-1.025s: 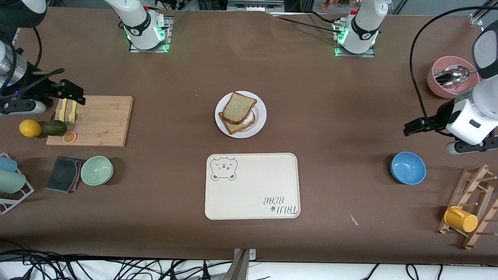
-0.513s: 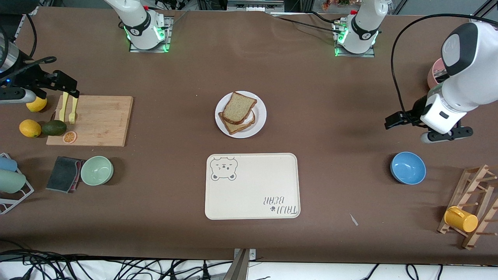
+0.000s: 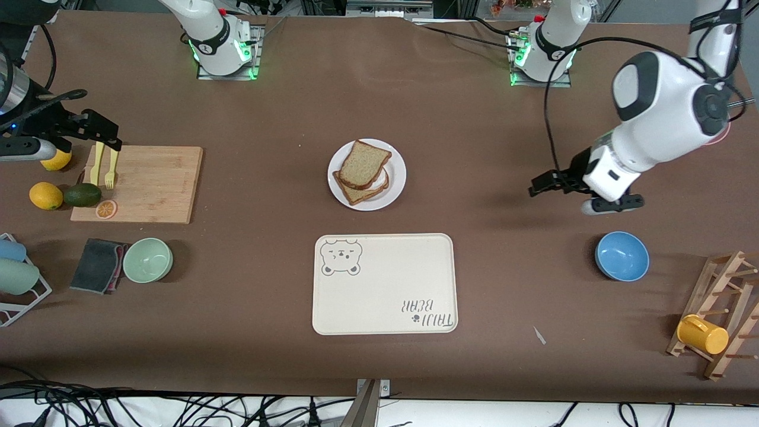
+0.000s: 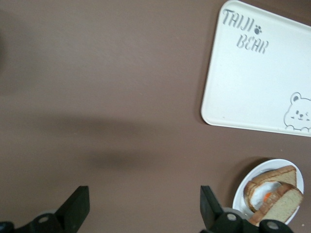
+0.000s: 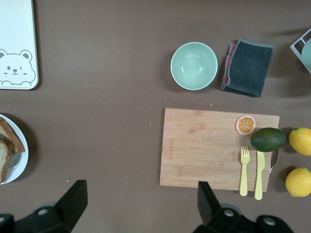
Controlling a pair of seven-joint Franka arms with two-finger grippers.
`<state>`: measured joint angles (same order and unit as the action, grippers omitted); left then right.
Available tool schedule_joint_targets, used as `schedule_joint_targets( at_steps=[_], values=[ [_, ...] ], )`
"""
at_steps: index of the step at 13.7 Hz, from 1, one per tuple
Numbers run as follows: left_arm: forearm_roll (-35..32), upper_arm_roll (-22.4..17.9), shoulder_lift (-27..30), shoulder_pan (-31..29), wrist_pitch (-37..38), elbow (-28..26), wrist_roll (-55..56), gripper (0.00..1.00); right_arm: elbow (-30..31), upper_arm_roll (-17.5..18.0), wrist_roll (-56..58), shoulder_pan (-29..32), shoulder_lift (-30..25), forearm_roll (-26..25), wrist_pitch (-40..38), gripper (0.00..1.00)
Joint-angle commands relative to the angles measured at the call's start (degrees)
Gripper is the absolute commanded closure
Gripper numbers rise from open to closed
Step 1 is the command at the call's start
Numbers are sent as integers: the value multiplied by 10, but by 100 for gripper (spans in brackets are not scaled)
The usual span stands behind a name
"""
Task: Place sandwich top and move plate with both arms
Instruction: 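Reach the left gripper toward the rim of the white plate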
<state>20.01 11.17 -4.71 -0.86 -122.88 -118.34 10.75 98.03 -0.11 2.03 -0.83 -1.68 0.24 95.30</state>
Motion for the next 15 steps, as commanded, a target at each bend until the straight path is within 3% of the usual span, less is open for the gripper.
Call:
schedule_joint_targets(
  at_steps=[1, 4, 9, 12, 15],
  values=[
    [62, 34, -12, 0, -49, -21, -10, 0, -19, 8, -4, 9, 3, -2, -14, 0],
    [142, 86, -24, 0, -136, -61, -34, 0, -18, 5, -5, 9, 2, -2, -15, 0],
    [225, 138, -79, 1, -219, -75, -45, 0, -16, 3, -5, 10, 2, -2, -15, 0],
    [317, 176, -103, 1, -277, -94, -108, 0, -16, -1, -5, 10, 3, -2, -15, 0],
    [423, 189, -131, 11, -303, -103, -205, 0, -17, -1, -2, 10, 5, 0, -15, 0]
  ],
)
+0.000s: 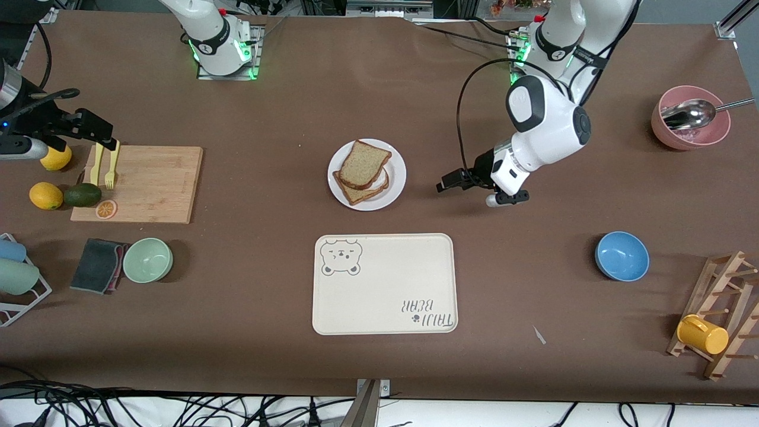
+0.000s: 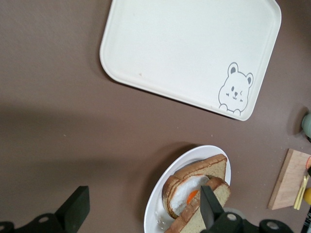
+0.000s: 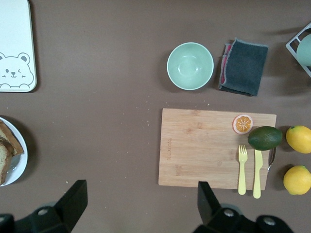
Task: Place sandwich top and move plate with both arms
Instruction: 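Reach the left gripper toward the rim of the white plate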
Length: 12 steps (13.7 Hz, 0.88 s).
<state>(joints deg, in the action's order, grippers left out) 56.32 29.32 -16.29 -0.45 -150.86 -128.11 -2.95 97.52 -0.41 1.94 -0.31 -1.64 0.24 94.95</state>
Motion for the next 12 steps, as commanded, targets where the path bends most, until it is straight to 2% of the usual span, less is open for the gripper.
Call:
schedule_joint_targets(
  at_steps=[1, 3, 5, 6, 9, 12],
  values=[
    [102, 9, -25, 15, -40, -9, -118, 0, -10, 2, -1, 5, 3, 0, -13, 0],
    [219, 8, -38, 44, -51, -17, -234, 0, -12, 2, 1, 5, 5, 0, -12, 0],
    [299, 9, -52, 56, -54, -16, -333, 0, -11, 2, 1, 5, 3, 0, -12, 0],
    [327, 8, -54, 66, -54, -16, -347, 0, -11, 2, 1, 5, 3, 0, -12, 0],
    [333, 8, -65, 84, -57, -10, -344, 0, -11, 2, 1, 5, 3, 0, -13, 0],
    [341, 8, -88, 124, -124, 6, -336, 0, -10, 2, 1, 5, 3, 0, -13, 0]
  ],
)
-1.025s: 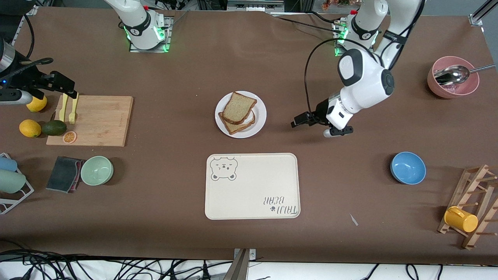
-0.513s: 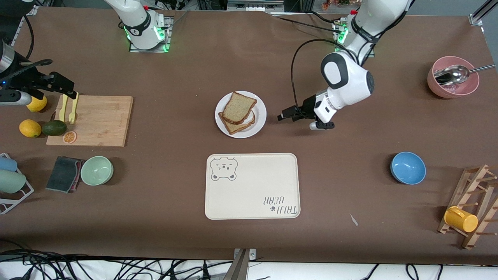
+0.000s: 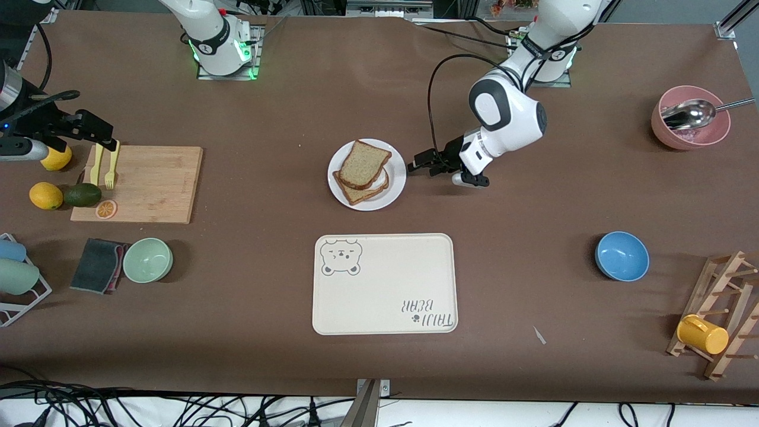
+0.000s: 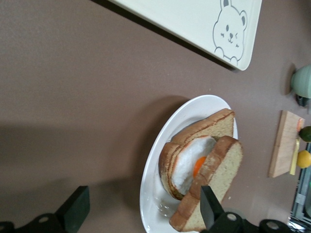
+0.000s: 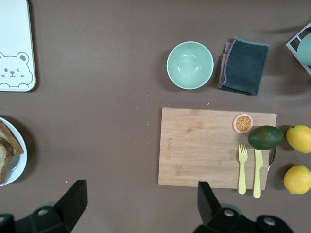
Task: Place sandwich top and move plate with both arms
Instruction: 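Reach the left gripper toward the rim of the white plate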
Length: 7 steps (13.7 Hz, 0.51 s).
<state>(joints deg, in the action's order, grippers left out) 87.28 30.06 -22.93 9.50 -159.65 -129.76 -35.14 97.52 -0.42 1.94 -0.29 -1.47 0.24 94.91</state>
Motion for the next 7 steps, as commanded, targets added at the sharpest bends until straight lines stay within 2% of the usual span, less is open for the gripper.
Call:
schedule_joint_targets(
  at_steps=[1, 4, 7],
  values=[
    [45, 2, -29, 29, -39, 31, -14, 0, -10, 2, 1, 5, 1, 0, -11, 0],
    [83, 1, -54, 60, -81, 53, -14, 0, -10, 2, 1, 5, 1, 0, -12, 0],
    [112, 1, -65, 61, -81, 69, -14, 0, -10, 2, 1, 5, 1, 0, -11, 0]
  ],
)
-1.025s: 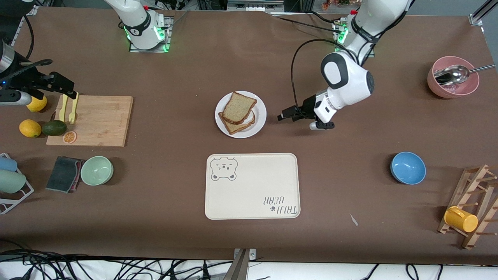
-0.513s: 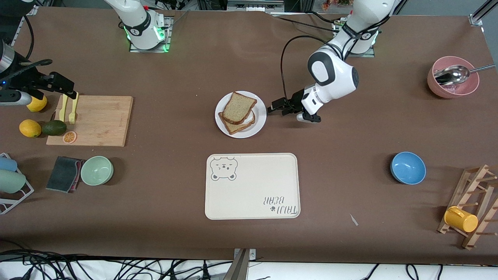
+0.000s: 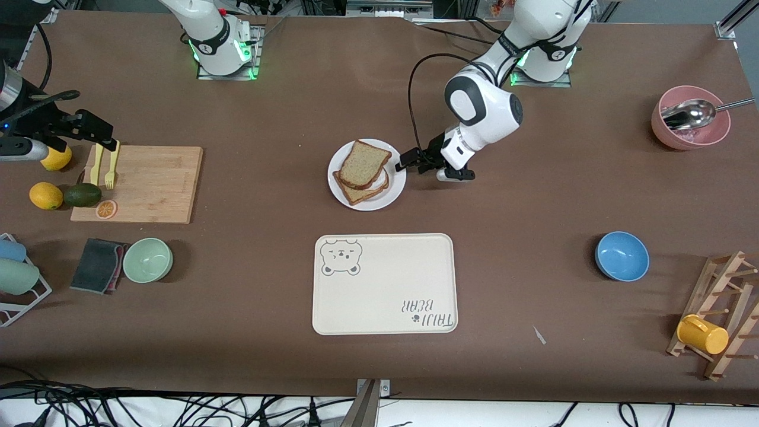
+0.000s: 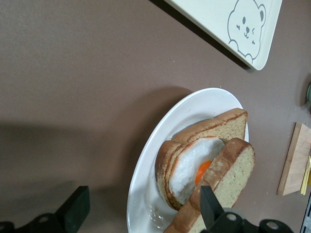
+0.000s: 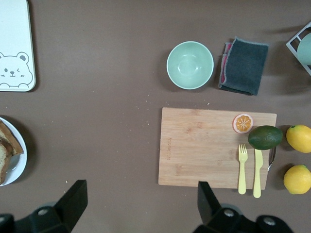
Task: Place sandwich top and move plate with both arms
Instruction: 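Close the left gripper on the plate rim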
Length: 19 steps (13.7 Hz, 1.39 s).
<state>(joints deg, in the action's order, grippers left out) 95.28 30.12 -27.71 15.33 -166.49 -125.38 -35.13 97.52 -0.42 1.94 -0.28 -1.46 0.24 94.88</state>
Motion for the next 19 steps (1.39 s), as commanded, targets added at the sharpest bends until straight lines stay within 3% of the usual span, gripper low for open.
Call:
schedule_joint_targets(
  at_steps=[1, 6, 19],
  values=[
    [40, 0, -23, 4, -13, 30, -14, 0, -11, 2, 1, 5, 2, 0, -11, 0],
    [52, 0, -45, 7, -13, 41, -17, 0, -10, 3, 1, 5, 2, 0, -11, 0],
    [69, 0, -58, 14, -13, 49, -24, 45, -11, 3, 0, 5, 2, 4, -11, 0]
  ],
)
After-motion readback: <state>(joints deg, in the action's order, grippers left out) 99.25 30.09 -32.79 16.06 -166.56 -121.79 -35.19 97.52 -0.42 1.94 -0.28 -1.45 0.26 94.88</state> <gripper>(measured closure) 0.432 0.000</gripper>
